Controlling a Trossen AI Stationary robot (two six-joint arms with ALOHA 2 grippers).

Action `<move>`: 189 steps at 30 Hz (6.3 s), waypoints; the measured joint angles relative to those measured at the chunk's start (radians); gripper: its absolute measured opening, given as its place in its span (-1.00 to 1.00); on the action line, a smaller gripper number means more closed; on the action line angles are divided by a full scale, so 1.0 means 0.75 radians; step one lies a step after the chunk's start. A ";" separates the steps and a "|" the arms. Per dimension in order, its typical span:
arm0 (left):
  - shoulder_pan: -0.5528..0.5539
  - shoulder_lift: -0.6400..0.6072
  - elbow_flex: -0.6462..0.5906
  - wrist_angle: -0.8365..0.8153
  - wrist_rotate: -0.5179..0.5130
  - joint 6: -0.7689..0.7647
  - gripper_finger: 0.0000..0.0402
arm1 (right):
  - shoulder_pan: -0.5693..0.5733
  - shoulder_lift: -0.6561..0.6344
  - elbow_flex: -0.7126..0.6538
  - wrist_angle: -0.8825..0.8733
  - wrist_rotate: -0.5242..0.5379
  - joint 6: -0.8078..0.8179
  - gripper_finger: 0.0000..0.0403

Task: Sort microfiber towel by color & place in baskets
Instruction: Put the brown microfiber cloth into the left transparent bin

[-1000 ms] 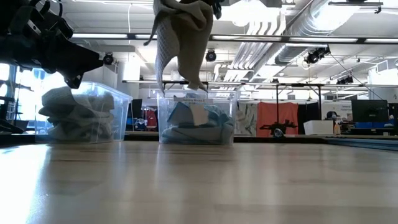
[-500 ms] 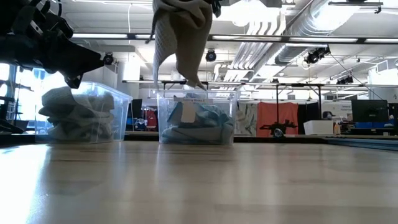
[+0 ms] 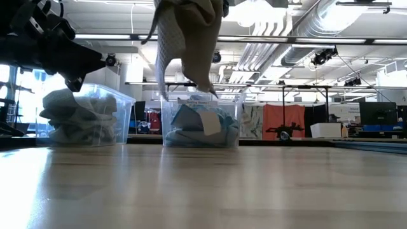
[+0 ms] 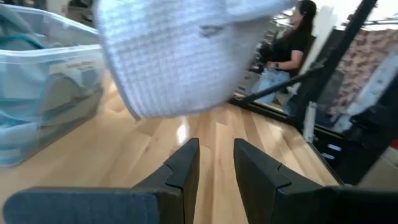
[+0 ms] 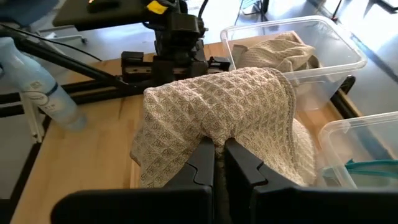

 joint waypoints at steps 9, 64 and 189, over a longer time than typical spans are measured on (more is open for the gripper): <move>0.001 0.000 -0.001 0.239 -0.011 0.046 -0.57 | 0.095 0.000 0.000 -0.020 0.134 0.022 -0.98; 0.002 1.365 0.975 0.137 0.057 0.538 -0.20 | 0.192 0.076 -0.002 0.070 0.288 -0.042 -0.97; 1.170 1.148 1.076 -0.967 -0.325 0.114 -0.15 | 0.363 0.072 -0.873 0.368 0.644 0.798 -0.37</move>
